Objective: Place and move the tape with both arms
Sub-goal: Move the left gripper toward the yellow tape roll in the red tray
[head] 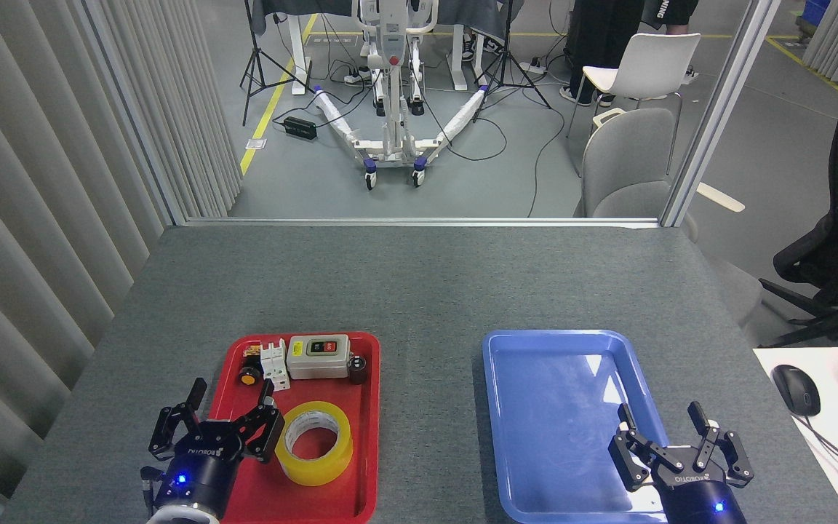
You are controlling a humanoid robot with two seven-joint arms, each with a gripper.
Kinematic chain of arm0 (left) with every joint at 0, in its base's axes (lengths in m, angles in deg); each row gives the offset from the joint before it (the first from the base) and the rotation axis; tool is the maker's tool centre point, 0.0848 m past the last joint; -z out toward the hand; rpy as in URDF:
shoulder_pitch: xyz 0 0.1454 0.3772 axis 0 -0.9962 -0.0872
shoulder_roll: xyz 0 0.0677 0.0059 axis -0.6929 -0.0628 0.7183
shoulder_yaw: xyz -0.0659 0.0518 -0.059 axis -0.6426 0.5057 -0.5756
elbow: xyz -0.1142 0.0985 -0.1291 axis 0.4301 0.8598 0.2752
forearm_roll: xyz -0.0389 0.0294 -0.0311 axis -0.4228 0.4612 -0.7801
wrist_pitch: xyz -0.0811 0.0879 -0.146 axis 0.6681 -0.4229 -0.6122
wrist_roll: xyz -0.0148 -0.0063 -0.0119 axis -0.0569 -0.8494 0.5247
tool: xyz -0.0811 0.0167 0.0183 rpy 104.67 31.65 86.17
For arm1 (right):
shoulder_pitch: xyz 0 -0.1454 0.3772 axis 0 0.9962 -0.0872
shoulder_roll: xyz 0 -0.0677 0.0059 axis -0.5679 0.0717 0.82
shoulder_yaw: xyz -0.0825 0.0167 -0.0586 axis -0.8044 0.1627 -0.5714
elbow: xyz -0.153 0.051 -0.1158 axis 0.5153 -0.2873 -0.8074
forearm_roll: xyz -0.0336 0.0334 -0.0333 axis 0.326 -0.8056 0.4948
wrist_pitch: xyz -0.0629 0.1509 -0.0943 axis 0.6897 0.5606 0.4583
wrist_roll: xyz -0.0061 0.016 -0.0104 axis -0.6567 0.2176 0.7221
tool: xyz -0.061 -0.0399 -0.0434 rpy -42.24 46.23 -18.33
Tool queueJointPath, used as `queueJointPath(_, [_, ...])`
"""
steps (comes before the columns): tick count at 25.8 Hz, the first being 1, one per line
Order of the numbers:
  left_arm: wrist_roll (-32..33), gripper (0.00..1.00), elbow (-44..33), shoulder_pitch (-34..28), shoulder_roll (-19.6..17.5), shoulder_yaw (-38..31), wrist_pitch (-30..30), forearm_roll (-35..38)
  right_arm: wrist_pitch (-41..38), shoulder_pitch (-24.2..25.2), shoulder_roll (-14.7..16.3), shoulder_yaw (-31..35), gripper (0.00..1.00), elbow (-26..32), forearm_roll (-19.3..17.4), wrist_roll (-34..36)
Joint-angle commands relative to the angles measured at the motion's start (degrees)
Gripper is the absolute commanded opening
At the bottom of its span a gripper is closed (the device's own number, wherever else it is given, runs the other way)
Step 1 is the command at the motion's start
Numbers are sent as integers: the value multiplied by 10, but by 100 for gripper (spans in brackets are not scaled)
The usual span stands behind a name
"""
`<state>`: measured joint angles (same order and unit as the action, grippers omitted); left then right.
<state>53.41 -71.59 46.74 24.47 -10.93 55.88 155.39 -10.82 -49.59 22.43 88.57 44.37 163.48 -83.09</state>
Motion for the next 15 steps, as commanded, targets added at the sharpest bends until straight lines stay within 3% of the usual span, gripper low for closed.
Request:
queueJointPath(1, [4,100,-10,4,4,3,-28,-41,0,0,1,-1,100,0,0,1])
queueJointPath(5, [74,100,-24,6,2,2,-35,-92,-1,0,4,-1,100,0,0,1])
queueJointPath(12, [409,100,-75,12,0,-1,-36,-92,-1,0,2,-1,100,0,1,1])
queueJointPath(15, [515,100,-91,24,4,-1,-36,-92,0,-1,1,-1,100,0,0,1])
